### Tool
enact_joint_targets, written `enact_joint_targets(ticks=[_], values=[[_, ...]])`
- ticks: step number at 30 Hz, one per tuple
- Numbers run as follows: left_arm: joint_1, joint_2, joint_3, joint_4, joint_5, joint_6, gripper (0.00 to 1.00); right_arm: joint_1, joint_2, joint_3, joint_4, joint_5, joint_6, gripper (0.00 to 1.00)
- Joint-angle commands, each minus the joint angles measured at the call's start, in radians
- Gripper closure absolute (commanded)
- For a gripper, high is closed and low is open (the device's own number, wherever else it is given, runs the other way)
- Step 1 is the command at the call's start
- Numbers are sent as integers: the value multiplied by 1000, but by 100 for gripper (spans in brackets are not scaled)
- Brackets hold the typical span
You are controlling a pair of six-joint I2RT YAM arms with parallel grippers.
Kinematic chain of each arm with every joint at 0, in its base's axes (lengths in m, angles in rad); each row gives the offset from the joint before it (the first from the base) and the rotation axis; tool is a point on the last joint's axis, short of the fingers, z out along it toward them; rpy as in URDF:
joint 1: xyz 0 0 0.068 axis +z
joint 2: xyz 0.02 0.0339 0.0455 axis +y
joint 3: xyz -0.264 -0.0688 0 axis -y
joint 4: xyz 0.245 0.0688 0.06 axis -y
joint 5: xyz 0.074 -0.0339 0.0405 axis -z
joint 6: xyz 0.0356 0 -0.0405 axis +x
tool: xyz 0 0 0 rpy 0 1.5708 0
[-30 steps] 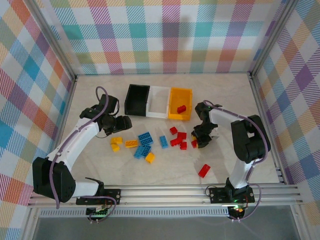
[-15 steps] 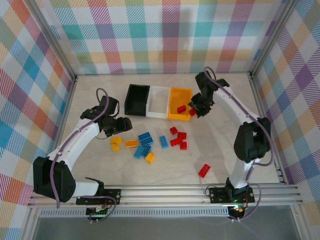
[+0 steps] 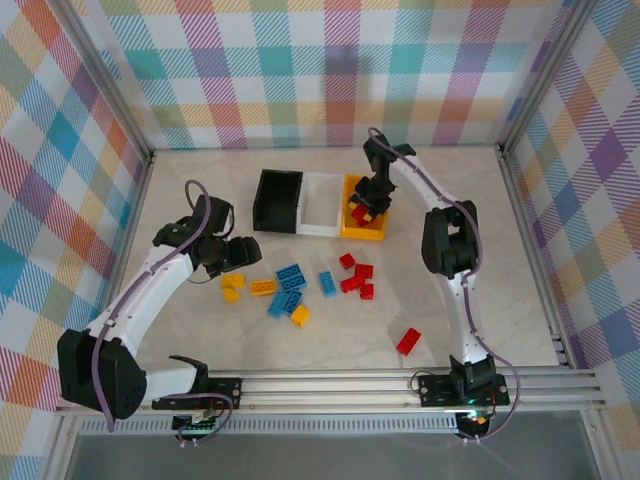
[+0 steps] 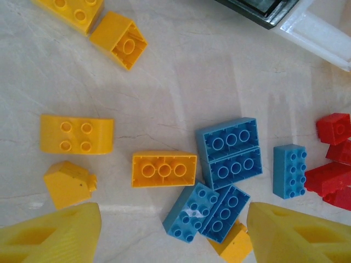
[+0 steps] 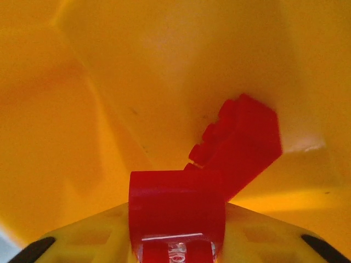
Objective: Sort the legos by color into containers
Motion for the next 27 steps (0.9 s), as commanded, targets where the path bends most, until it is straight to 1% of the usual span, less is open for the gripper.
enact_joint_targets(ticks=[1, 6, 10, 13, 16, 17, 20, 21, 24, 27], values=[[7, -24, -18, -33, -9, -21, 29, 3, -18, 45, -46, -22, -49, 57], [7, -17, -26, -2, 6, -41, 28, 3, -59, 22, -55, -13, -85, 50], [7, -8, -22, 12, 19, -44, 28, 2, -135, -8, -38, -8, -129, 47], [4, -6, -26, 15, 40, -37, 28, 4, -227, -67, -1, -65, -216, 45], [-17, -9, -31, -1, 44, -11, 28, 18, -373, -225, 78, -118, -278, 44], [-24, -9, -33, -16, 38, 0, 28, 24, -429, -303, 109, -134, -292, 44], [-27, -18, -61, -65, -24, -14, 27, 38, -577, -525, 176, -168, -304, 42], [-21, -26, -73, -77, -52, -27, 25, 44, -624, -597, 193, -181, -301, 42], [8, -51, -106, -67, -73, -58, 20, 71, -734, -774, 252, -221, -288, 40], [33, -13, -99, -42, -79, -56, 19, 96, -793, -870, 271, -227, -293, 38]])
